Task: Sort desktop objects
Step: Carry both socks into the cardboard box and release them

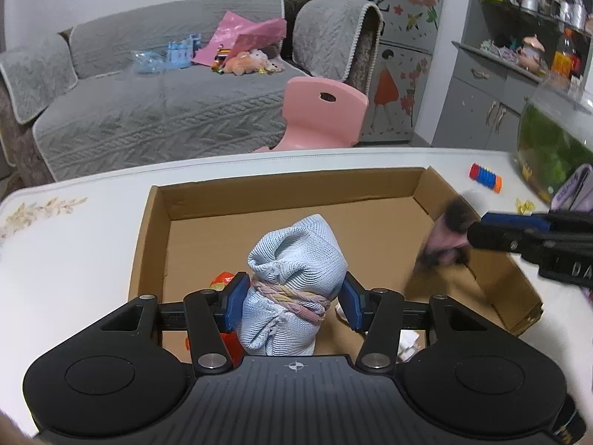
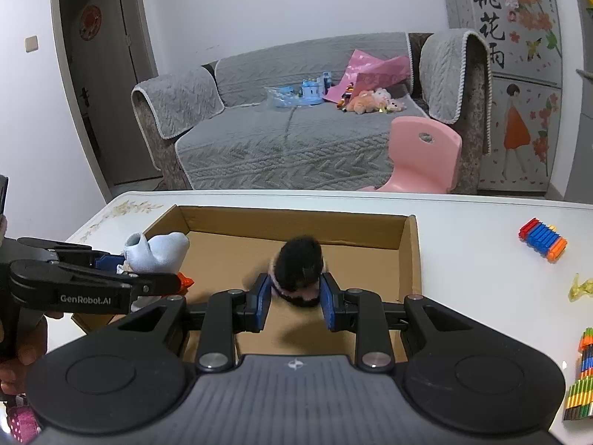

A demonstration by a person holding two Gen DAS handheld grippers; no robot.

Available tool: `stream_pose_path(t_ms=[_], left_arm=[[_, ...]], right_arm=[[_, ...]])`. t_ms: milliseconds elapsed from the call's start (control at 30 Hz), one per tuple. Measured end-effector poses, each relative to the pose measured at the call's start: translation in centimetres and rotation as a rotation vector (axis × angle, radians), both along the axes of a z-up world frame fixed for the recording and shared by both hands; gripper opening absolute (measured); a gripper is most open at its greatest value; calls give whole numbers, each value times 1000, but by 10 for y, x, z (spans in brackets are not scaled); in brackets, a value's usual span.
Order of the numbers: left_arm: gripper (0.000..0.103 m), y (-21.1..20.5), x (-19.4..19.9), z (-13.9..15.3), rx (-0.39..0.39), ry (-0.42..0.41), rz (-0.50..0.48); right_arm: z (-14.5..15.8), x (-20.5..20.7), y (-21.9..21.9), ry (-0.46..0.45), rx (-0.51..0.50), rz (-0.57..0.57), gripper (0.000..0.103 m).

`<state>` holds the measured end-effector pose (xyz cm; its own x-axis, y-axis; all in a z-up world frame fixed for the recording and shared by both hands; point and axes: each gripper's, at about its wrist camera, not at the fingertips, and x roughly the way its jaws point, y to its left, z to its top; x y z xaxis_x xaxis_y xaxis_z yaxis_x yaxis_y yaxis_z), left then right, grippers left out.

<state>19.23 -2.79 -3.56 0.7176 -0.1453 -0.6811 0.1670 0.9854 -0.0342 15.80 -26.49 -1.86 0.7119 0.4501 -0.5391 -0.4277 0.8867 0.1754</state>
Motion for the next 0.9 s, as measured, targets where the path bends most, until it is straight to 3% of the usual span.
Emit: stream_pose_path(t_ms=[767, 900], left_arm=[[60, -10, 3, -23, 104, 67, -47], [68, -9, 4, -23, 106, 72, -38]], right_arm=[[-6, 7, 1, 30, -22, 4, 26], [-7, 7, 2, 34, -27, 6, 26]])
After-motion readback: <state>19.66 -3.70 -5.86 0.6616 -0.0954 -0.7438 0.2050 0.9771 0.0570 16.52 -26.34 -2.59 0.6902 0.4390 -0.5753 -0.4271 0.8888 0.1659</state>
